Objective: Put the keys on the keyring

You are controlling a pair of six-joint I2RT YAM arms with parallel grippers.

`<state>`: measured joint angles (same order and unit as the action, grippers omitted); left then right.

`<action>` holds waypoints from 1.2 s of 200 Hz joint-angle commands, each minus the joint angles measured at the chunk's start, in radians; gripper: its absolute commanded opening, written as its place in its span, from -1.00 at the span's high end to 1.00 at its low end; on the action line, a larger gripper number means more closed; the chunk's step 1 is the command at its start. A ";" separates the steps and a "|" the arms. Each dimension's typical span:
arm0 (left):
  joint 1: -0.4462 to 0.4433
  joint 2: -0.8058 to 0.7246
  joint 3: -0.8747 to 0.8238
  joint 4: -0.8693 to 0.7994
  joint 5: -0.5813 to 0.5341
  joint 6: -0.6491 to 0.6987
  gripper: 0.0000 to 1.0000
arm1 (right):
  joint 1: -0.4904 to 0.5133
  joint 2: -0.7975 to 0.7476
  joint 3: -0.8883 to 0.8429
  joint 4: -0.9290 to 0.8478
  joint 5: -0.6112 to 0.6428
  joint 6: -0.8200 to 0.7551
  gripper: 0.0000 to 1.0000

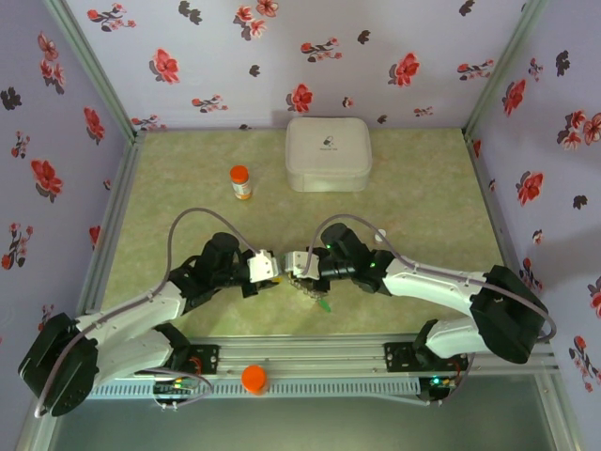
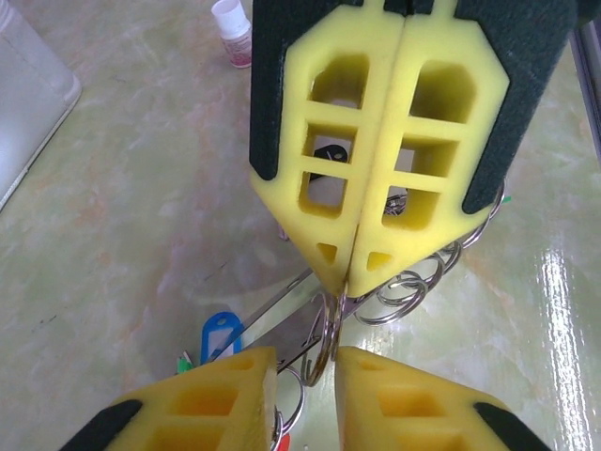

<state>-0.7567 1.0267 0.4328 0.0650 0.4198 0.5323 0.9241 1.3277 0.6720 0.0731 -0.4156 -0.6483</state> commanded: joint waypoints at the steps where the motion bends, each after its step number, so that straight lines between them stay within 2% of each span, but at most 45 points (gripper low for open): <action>1: -0.008 0.010 0.034 -0.029 0.008 0.026 0.63 | 0.010 -0.023 0.015 -0.004 0.006 -0.016 1.00; 60: -0.011 -0.004 0.044 -0.088 0.004 0.046 1.00 | 0.011 -0.025 0.012 -0.014 0.051 -0.027 1.00; 99: -0.010 -0.029 0.025 -0.070 -0.015 0.031 1.00 | 0.017 -0.024 0.012 -0.057 0.092 -0.064 1.00; 146: -0.010 -0.025 0.011 -0.040 -0.052 -0.002 1.00 | 0.073 -0.029 -0.006 -0.093 0.212 -0.134 1.00; 199: -0.010 0.011 -0.028 0.138 -0.052 -0.131 1.00 | 0.114 -0.003 0.003 -0.067 0.146 -0.101 1.00; 214: -0.010 0.022 -0.042 0.184 -0.052 -0.171 1.00 | 0.121 0.002 0.000 -0.059 0.138 -0.091 0.94; 226: -0.010 0.028 -0.052 0.220 -0.052 -0.196 1.00 | 0.127 0.002 0.003 -0.063 0.132 -0.090 0.82; 240: -0.010 0.030 -0.063 0.250 -0.050 -0.213 1.00 | 0.127 0.001 0.006 -0.082 0.118 -0.081 0.55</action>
<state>-0.7612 1.0451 0.3733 0.1471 0.3775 0.4122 1.0103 1.3170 0.6720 0.0097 -0.2413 -0.7254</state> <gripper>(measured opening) 0.044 0.164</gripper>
